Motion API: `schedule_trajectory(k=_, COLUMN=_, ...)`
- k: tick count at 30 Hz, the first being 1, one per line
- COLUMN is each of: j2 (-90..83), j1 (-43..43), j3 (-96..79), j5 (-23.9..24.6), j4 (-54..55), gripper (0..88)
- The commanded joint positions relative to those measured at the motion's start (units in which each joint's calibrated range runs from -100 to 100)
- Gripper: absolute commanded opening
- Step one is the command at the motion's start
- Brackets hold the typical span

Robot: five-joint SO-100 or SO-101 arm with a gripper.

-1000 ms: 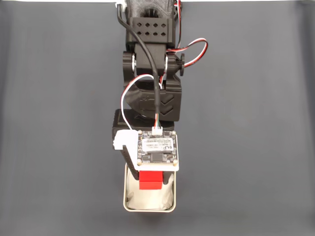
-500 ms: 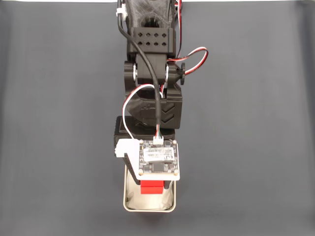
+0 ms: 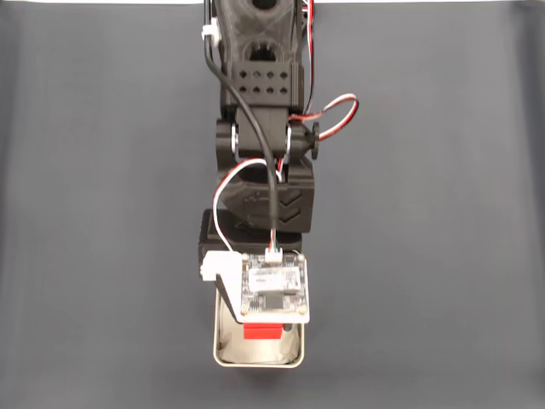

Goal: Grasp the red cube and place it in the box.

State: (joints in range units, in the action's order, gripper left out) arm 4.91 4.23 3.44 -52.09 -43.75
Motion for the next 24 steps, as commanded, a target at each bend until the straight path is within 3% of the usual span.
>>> schedule_trajectory(k=1, j2=-0.66, j1=-0.18, j3=3.32, j5=0.29, j4=1.38, gripper=1.9)
schedule_trajectory(k=13, j2=-0.23, j1=-0.11, j3=3.32, j5=0.24, j4=1.95, gripper=3.5)
schedule_trajectory(k=15, j2=-0.23, j1=-0.11, j3=3.32, j5=0.34, j4=2.28, gripper=11.2)
schedule_trajectory(k=19, j2=-0.31, j1=0.32, j3=3.32, j5=0.83, j4=3.43, gripper=36.5)
schedule_trajectory(k=24, j2=-0.4, j1=0.6, j3=3.32, j5=0.73, j4=4.82, gripper=45.2)
